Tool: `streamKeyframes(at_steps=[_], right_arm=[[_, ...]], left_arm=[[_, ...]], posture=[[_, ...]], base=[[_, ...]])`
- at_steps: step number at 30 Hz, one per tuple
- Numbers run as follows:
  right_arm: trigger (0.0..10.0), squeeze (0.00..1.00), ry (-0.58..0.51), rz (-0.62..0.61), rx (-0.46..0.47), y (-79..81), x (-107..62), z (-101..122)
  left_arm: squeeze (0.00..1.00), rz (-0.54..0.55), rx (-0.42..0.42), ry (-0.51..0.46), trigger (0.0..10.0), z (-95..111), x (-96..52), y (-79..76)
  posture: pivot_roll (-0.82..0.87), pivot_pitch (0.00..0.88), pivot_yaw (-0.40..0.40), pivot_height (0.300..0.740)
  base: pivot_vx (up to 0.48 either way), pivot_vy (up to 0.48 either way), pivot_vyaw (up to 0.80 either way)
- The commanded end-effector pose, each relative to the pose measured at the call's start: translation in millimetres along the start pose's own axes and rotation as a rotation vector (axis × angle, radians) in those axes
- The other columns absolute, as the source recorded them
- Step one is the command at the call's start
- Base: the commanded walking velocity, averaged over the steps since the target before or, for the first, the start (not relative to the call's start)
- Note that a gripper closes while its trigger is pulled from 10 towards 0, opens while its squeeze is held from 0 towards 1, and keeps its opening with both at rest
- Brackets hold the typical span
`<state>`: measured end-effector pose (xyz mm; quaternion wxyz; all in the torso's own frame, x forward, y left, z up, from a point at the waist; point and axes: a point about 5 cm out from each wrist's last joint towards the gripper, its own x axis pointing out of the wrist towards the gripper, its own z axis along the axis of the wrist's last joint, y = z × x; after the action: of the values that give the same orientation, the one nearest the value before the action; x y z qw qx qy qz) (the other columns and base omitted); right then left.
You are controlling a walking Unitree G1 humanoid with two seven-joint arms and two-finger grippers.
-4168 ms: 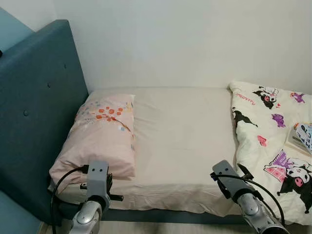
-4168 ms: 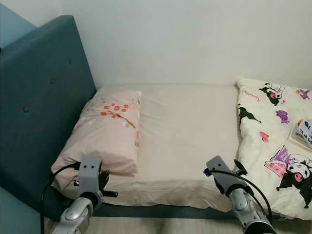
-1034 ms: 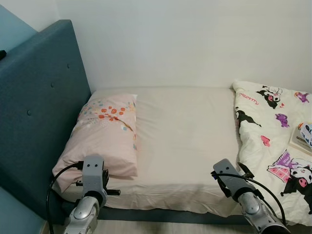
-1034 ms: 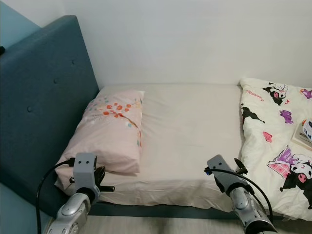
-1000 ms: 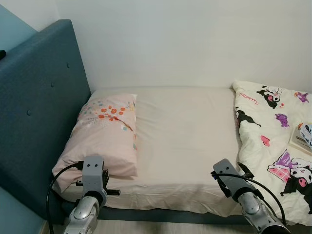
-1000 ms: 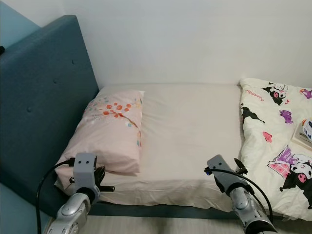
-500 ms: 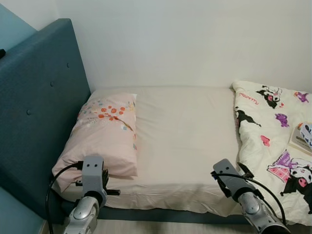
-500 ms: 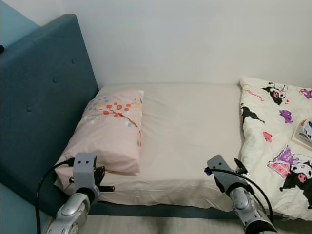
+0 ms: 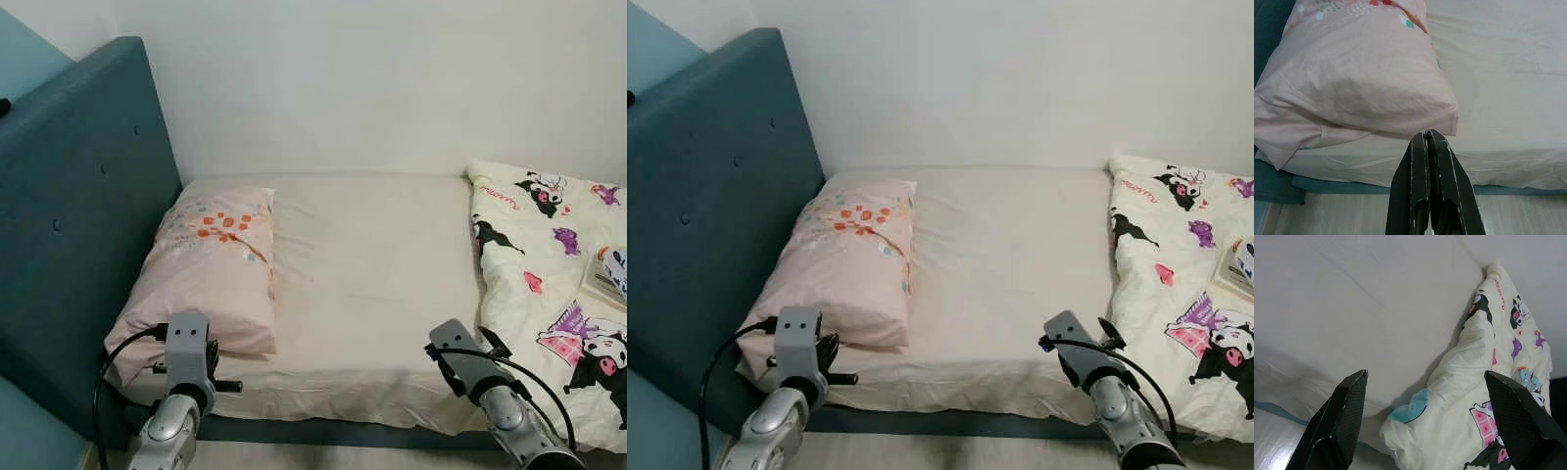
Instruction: Clean up the room
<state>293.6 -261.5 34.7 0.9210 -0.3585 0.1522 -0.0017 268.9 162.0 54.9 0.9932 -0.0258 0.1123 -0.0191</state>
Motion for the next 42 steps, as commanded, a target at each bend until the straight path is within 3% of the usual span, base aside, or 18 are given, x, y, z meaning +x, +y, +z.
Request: streamKeyframes(at_steps=[1,42], right_arm=[[10.0,0.0,0.015,0.006,0.002,-0.7,-2.1,-5.2],[10.0,0.0,0.017,0.006,0.002,-1.0,-0.5,-3.3]], left_arm=[[0.0,0.004,-0.006,0.022,10.0,-4.7,-3.0,-1.2],[0.0,0.001,-0.012,0.02,10.0,-3.4,-3.2,-2.7]], posture=[[0.02,0.121,-0.006,0.74],[0.02,0.122,-0.005,0.74]], base=[[0.0,0.0,0.0],[0.0,0.0,0.0]])
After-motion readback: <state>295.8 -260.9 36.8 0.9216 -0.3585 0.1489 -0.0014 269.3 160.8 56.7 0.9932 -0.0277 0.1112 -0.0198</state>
